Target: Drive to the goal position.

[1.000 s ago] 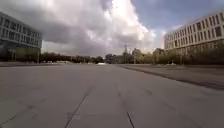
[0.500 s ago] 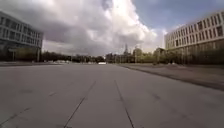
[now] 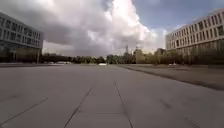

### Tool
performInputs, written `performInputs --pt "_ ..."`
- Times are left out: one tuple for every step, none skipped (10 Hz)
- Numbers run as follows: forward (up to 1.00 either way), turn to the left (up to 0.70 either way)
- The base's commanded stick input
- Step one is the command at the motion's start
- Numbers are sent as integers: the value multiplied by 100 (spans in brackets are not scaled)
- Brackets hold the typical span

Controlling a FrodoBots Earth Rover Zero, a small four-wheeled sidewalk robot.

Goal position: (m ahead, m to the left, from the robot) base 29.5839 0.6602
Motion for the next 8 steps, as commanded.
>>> performInputs --pt "70 0" --pt "70 0" --pt "70 0" --pt "70 0" --pt "70 0" --pt "70 0" --pt "70 0" --pt "70 0"
